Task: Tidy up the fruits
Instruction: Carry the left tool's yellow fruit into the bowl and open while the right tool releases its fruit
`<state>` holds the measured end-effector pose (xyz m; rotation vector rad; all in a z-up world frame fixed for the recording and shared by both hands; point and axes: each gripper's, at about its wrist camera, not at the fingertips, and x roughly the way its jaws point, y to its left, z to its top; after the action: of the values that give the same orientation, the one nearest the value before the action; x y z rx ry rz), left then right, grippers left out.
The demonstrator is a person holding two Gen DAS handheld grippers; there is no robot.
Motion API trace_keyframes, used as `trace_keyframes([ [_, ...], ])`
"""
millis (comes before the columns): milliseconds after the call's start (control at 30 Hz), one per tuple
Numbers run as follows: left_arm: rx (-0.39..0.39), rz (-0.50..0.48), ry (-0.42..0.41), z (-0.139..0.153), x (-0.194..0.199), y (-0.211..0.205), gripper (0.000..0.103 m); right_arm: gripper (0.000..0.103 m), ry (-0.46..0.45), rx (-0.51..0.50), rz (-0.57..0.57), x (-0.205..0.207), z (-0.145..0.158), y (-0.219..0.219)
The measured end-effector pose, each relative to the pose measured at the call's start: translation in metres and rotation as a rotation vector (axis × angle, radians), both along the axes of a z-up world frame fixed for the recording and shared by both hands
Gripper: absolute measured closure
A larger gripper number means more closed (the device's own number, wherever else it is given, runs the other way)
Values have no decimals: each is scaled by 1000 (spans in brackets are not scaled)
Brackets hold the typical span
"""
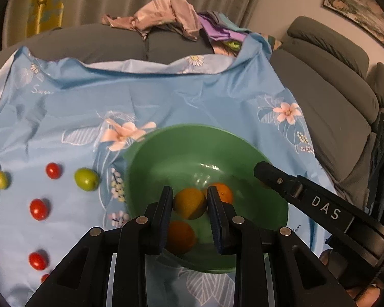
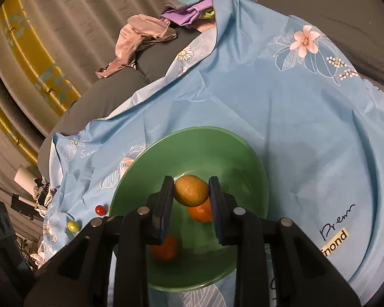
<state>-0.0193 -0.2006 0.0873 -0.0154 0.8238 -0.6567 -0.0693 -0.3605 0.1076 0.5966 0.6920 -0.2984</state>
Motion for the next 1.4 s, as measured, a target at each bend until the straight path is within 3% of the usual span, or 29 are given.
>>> trace_keyframes([
  [567, -17, 51, 25, -6, -1, -2, 76, 74, 61, -45, -5, 12, -8, 0],
  [933, -13, 82, 34, -8, 1, -8, 76, 74, 44, -72, 64, 23, -5, 9],
  [1400, -24, 101, 44, -17, 3, -15, 76, 74, 71, -92, 26, 21, -12, 1],
])
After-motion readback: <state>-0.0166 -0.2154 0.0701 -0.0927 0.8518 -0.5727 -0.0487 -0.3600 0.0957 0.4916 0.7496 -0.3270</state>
